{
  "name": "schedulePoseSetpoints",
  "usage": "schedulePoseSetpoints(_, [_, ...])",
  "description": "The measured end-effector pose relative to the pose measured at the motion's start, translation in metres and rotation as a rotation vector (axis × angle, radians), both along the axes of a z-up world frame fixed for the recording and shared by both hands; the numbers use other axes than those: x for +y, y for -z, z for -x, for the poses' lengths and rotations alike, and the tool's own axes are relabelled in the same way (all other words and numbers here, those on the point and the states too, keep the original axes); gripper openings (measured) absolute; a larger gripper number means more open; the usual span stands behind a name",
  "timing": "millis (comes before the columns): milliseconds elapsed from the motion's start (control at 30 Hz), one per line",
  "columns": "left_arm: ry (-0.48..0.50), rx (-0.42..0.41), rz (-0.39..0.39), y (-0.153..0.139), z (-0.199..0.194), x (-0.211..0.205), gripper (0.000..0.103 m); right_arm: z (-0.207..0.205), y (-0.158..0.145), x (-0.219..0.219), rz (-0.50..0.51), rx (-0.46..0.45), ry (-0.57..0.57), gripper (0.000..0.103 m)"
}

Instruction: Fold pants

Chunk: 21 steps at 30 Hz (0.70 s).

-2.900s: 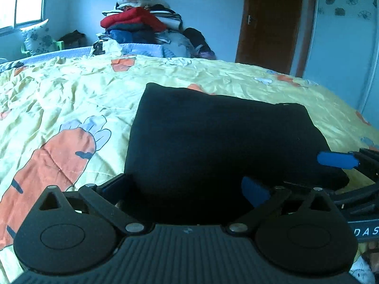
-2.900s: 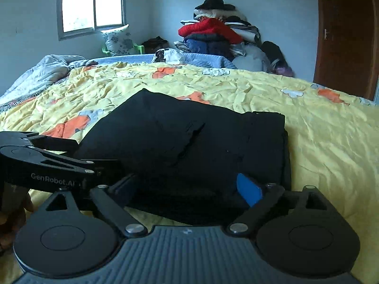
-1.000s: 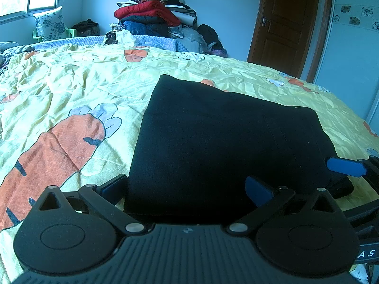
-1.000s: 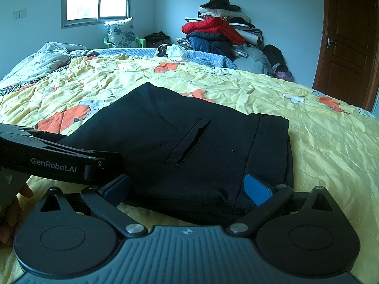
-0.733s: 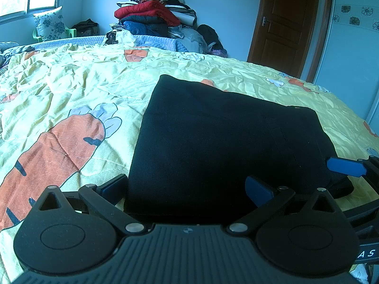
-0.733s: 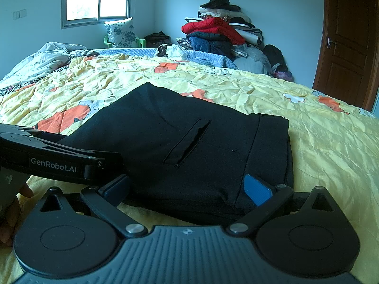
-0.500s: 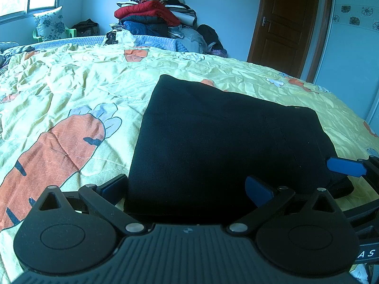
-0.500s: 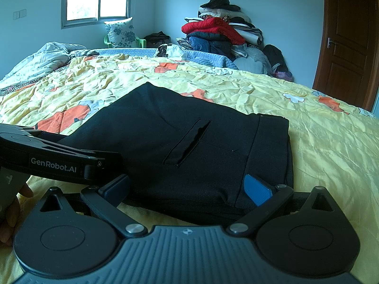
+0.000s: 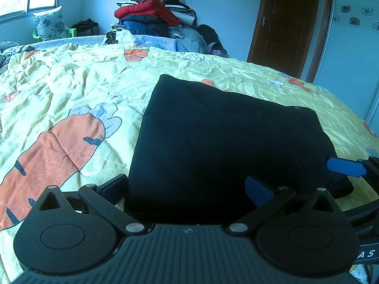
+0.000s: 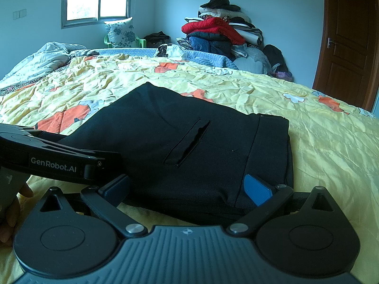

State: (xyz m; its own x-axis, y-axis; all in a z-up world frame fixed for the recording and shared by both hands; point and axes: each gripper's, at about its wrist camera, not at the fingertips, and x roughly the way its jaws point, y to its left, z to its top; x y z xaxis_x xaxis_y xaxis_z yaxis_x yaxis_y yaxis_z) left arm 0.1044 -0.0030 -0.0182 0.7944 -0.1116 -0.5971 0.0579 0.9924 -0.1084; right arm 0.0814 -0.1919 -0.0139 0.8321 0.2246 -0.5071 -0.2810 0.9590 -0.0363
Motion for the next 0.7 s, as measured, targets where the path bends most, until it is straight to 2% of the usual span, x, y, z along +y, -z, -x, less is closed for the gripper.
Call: schedulePoseSetpoints(700, [0.002, -0.001, 0.004, -0.0001, 0.0, 0.0005, 0.103, 0.0048, -0.0001, 0.0026, 0.013, -0.009, 0.023, 0.103])
